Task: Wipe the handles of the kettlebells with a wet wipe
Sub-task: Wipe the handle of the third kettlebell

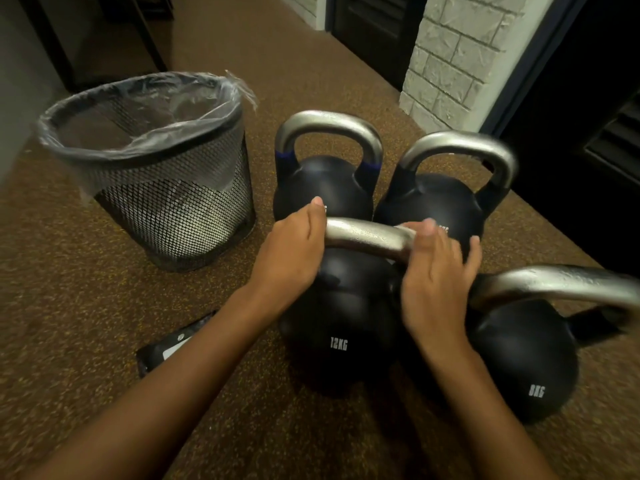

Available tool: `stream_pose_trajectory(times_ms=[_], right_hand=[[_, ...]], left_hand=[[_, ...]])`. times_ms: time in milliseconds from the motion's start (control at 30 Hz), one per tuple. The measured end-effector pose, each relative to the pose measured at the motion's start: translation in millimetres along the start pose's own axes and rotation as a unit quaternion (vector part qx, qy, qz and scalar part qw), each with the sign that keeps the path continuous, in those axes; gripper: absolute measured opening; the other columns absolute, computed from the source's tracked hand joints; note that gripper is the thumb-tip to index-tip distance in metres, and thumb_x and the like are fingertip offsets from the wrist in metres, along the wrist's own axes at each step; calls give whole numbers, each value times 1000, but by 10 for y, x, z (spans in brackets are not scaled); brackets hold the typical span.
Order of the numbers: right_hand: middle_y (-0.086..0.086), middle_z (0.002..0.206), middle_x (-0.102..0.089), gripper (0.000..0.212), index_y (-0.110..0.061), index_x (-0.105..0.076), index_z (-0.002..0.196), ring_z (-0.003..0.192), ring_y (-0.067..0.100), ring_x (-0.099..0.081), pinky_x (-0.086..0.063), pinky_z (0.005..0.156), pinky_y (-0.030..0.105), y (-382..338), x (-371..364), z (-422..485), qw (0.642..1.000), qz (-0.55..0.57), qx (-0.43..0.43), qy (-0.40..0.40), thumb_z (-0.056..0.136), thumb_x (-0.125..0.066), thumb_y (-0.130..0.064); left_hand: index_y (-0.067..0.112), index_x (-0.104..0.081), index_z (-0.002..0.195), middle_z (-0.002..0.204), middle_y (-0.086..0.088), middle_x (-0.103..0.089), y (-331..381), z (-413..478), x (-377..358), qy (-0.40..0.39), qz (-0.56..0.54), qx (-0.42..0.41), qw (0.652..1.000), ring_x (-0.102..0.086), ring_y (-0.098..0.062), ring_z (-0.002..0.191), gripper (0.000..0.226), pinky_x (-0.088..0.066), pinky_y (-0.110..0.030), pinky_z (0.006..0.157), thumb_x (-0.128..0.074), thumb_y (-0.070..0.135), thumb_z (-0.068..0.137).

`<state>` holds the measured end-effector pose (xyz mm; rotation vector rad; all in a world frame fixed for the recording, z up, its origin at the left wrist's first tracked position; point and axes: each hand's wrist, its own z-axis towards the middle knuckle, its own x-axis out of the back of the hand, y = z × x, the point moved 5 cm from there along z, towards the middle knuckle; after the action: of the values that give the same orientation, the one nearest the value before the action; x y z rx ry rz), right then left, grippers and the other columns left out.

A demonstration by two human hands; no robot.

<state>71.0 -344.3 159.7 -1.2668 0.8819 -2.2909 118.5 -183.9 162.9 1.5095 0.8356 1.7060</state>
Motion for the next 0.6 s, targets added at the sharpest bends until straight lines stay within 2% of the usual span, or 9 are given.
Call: stream_pose_trajectory(times_ms=[67,133,167,233,267,367,433,500,600], right_hand=[[-5,83,-52,61,-18,-67,88,104,2,-39,-9,118,36,125,17,155,990,51,-95,-86,101,-13,-40],[2,71,-60,67,-20,-66,70,101,20,-53,-34,102,33,239,16,223,968,126,-172,-134,100,-13,-47],[8,74,-62,71,-12,-69,75,98,29,-56,-39,87,30,275,18,234,957,159,-200,-141,100,-13,-48],[-1,105,-37,76,10,-63,99,92,32,-58,-39,70,33,313,9,236,938,193,-247,-147,99,-14,-47],[-7,75,-34,80,13,-61,99,84,29,-58,-39,66,33,334,-13,248,936,184,-248,-169,98,-13,-50],[9,67,-60,82,-12,-64,66,79,25,-57,-40,77,31,271,-83,336,938,120,-215,-245,91,-6,-64],[14,88,-65,76,-27,-71,83,95,29,-58,-41,92,38,177,-103,408,944,58,-165,-280,92,-4,-62],[22,111,-60,72,-17,-62,117,111,32,-53,-34,105,42,125,-88,435,953,8,-126,-276,96,-2,-53],[22,111,-62,90,-21,-67,100,115,34,-52,-31,108,46,250,-102,379,956,15,-131,-263,79,2,-75]], left_hand=[[24,-38,59,88,-21,-63,4,-2,6,1,-2,-2,1000,-57,-41,91,45,-42,-42,76,-26,36,101],[24,-38,58,87,-21,-63,6,-3,8,2,-5,-3,1000,-57,-41,90,46,-42,-42,75,-26,37,101],[24,-38,59,88,-22,-63,3,-2,7,3,-6,-4,1000,-57,-41,90,45,-42,-43,76,-26,37,100],[25,-38,59,88,-22,-63,0,-2,8,4,-7,-6,1000,-57,-42,91,45,-43,-45,78,-26,37,100],[24,-38,59,88,-22,-63,0,-1,9,6,-9,-9,1000,-57,-42,90,45,-44,-46,79,-26,37,100],[25,-38,59,76,-14,-61,-6,8,0,4,0,-13,1000,-57,-42,88,45,-42,-43,75,-26,36,101],[25,-39,59,64,0,-51,-10,10,-7,-1,7,-14,1000,-58,-38,83,45,-38,-38,69,-26,36,101],[24,-40,59,62,2,-50,-10,5,0,0,4,-16,1000,-58,-37,82,45,-36,-35,67,-26,35,101],[25,-40,60,77,-14,-62,-3,2,5,7,-4,-23,1000,-58,-38,87,44,-37,-37,70,-27,35,101]])
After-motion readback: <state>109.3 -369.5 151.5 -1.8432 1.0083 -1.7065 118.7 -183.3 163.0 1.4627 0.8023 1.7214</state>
